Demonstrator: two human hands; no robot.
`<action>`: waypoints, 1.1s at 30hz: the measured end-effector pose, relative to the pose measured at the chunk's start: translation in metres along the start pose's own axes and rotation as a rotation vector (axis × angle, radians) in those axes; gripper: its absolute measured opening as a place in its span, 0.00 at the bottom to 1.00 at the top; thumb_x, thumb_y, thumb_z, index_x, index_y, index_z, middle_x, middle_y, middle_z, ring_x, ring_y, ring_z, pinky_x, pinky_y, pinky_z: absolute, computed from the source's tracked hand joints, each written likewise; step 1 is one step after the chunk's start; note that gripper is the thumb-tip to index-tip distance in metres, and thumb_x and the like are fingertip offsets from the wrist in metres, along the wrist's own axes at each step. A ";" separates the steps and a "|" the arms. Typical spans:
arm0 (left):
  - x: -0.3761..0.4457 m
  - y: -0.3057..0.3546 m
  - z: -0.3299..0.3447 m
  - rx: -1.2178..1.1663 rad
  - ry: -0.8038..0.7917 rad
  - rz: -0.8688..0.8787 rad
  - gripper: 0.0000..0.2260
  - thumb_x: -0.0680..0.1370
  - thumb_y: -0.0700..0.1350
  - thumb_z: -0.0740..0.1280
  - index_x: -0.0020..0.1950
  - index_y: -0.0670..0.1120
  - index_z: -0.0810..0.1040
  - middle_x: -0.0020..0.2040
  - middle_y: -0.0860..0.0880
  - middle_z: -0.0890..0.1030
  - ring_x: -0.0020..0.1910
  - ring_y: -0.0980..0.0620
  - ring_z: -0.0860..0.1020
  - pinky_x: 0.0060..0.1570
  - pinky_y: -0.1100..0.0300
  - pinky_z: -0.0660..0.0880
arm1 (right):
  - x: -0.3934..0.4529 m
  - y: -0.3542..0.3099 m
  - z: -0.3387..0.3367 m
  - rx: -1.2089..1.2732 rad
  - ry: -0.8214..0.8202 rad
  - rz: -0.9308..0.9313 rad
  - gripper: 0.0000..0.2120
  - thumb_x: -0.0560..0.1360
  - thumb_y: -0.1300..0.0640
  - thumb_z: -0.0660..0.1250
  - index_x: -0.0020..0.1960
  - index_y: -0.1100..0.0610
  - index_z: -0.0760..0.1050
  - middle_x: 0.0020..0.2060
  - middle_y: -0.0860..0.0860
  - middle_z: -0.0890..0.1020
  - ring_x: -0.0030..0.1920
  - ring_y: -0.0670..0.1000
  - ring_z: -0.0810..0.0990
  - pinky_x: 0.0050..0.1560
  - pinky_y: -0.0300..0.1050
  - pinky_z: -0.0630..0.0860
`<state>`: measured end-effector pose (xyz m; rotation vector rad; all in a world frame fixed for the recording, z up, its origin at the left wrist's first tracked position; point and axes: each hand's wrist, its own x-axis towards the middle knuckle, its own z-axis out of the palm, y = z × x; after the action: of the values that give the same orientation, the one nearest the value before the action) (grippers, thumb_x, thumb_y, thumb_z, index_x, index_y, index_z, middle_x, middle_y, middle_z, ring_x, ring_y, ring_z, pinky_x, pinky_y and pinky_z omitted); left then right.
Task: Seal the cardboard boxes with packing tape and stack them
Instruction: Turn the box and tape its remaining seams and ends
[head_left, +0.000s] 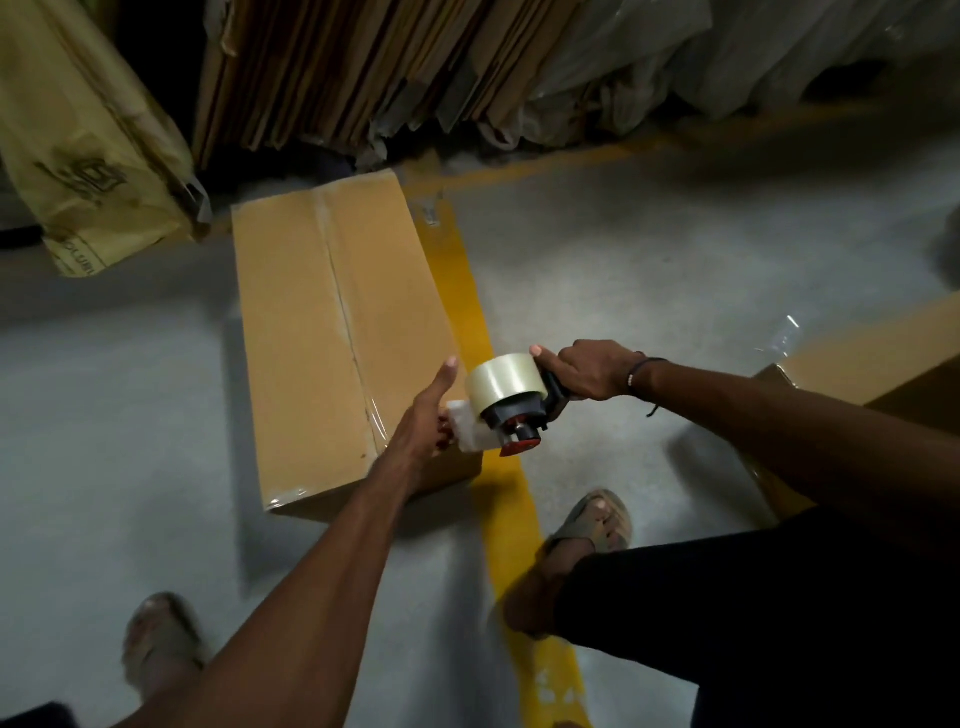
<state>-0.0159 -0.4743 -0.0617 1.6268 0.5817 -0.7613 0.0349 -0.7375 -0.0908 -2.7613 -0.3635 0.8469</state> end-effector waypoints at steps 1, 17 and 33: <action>-0.003 0.011 0.004 0.018 -0.029 -0.023 0.30 0.80 0.68 0.61 0.46 0.40 0.79 0.39 0.41 0.82 0.38 0.46 0.79 0.40 0.56 0.75 | 0.002 -0.003 0.001 0.012 -0.010 0.012 0.39 0.82 0.33 0.36 0.38 0.56 0.76 0.31 0.52 0.79 0.34 0.50 0.77 0.46 0.46 0.73; 0.078 -0.014 0.039 0.250 0.149 -0.149 0.67 0.34 0.81 0.73 0.67 0.49 0.75 0.62 0.44 0.80 0.57 0.39 0.80 0.57 0.41 0.80 | 0.009 -0.003 0.001 -0.221 0.118 0.049 0.35 0.83 0.34 0.37 0.37 0.54 0.73 0.32 0.52 0.78 0.35 0.51 0.77 0.42 0.47 0.73; 0.014 0.010 -0.013 0.502 -0.080 0.082 0.15 0.87 0.51 0.58 0.68 0.44 0.72 0.49 0.41 0.77 0.34 0.51 0.71 0.32 0.61 0.65 | 0.007 -0.013 0.027 0.023 0.444 0.536 0.31 0.84 0.36 0.46 0.46 0.59 0.76 0.39 0.59 0.81 0.42 0.61 0.79 0.42 0.48 0.70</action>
<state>0.0029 -0.4638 -0.0647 2.0522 0.2734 -0.9579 0.0226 -0.7194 -0.1122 -2.9487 0.4784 0.2953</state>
